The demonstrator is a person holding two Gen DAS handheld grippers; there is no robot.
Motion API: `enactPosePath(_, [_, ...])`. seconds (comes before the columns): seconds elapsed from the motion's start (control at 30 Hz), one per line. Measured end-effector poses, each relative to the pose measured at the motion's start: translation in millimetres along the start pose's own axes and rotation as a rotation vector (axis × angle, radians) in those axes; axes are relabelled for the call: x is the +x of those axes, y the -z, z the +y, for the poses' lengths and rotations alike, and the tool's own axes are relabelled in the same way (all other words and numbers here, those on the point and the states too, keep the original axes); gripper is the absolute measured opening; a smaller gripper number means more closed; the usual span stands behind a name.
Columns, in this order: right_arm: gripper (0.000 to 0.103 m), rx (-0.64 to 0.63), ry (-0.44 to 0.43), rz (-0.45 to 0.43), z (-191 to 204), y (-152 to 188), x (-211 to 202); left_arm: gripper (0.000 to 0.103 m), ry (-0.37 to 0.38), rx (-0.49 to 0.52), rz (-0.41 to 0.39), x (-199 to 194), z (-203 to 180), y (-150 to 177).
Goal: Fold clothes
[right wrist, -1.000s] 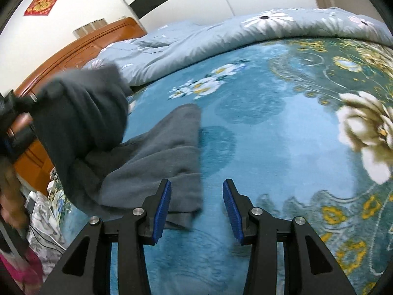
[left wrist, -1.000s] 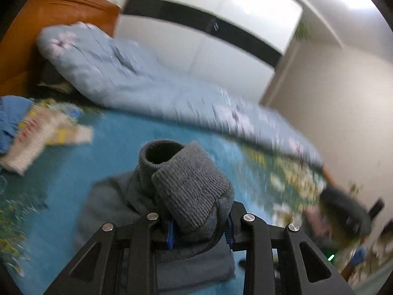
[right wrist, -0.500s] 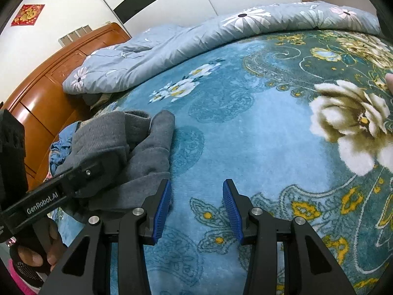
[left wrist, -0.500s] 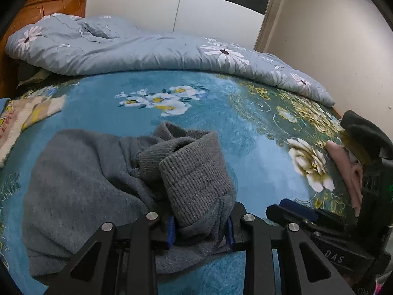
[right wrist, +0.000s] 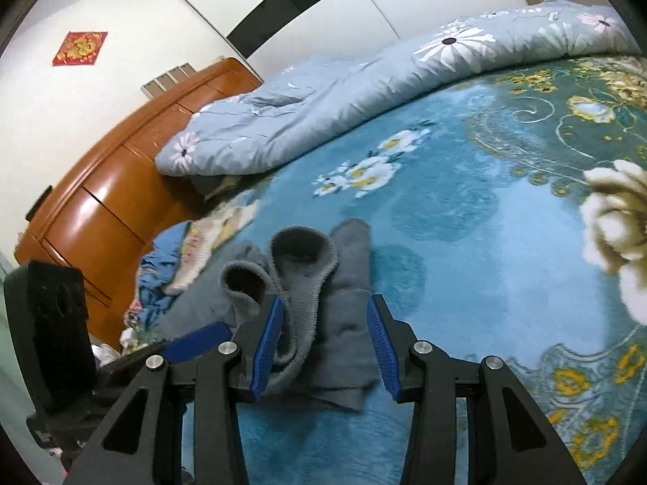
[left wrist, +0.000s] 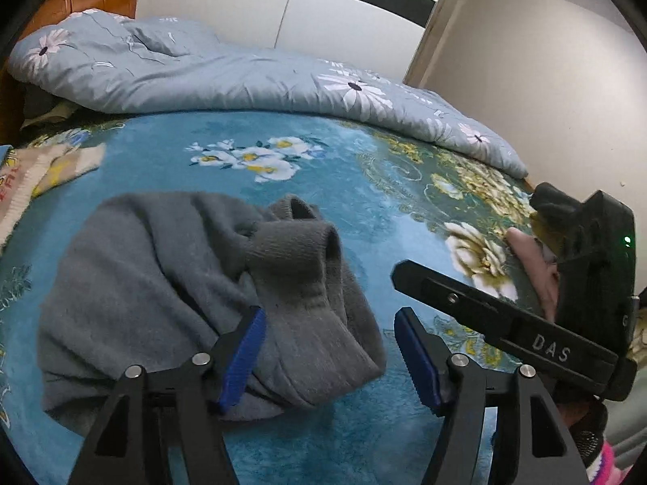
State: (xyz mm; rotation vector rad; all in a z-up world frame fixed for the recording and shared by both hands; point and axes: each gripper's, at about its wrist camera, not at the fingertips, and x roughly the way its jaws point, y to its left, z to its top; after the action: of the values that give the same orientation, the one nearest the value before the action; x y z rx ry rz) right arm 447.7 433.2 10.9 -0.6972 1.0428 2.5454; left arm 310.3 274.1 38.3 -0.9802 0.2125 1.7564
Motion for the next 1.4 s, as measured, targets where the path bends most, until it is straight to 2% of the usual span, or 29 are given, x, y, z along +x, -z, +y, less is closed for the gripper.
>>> enactPosePath(0.13, [0.045, -0.057, -0.028, -0.003, 13.8, -3.8, -1.0, 0.07, -0.026, -0.107, -0.111, -38.7, 35.6, -2.6])
enactPosePath(0.23, [0.045, -0.111, -0.081, 0.026, 30.4, -5.1, 11.1, 0.07, -0.155, -0.242, -0.209, -66.4, 76.5, -1.5])
enactPosePath(0.3, [0.045, -0.143, -0.093, 0.053, 39.8, -4.9, 23.8, 0.07, -0.259, -0.322, -0.208, -71.7, 102.5, 2.7])
enactPosePath(0.37, [0.045, -0.162, -0.075, 0.075, 44.4, -5.3, 36.0, 0.07, -0.291, -0.407, -0.176, -70.8, 126.7, 12.3])
enactPosePath(0.47, [0.045, -0.165, -0.033, 0.097, 47.5, -6.3, 48.2, 0.07, -0.273, -0.485, -0.131, -64.6, 145.6, 29.2])
enactPosePath(0.57, [0.045, -0.207, -0.065, 0.092, 58.2, -3.6, 45.4, 0.07, -0.281, -0.487, -0.133, -61.3, 145.8, 37.2])
enactPosePath(0.7, [0.037, -0.287, -0.042, 0.072, 74.3, 1.1, 41.6, 0.07, -0.276, -0.471, -0.118, -57.1, 140.5, 37.5])
enactPosePath(0.77, [0.037, -0.299, -0.049, 0.093, 76.7, 3.7, 46.1, 0.071, -0.266, -0.468, -0.098, -53.4, 140.3, 38.3])
enactPosePath(0.87, [0.037, -0.331, -0.017, 0.143, 79.7, 9.6, 58.6, 0.071, -0.249, -0.468, -0.053, -42.6, 138.7, 41.8])
enactPosePath(0.93, [0.018, -0.344, 0.003, 0.169, 80.6, 12.3, 65.5, 0.071, -0.243, -0.471, -0.031, -37.1, 137.3, 44.8])
enactPosePath(1.0, [0.009, -0.314, -0.013, 0.161, 77.0, 6.2, 63.6, 0.071, -0.233, -0.479, -0.022, -35.2, 137.4, 47.4])
enactPosePath(1.27, [0.008, -0.273, -0.005, 0.013, 62.4, -57.4, 31.1, 0.071, -0.152, -0.476, 0.001, -33.3, 136.9, 47.8])
enactPosePath(1.4, [0.008, -0.173, 0.024, 0.096, 27.1, -58.6, 49.7, 0.072, -0.122, -0.441, 0.016, -31.9, 127.2, 45.9])
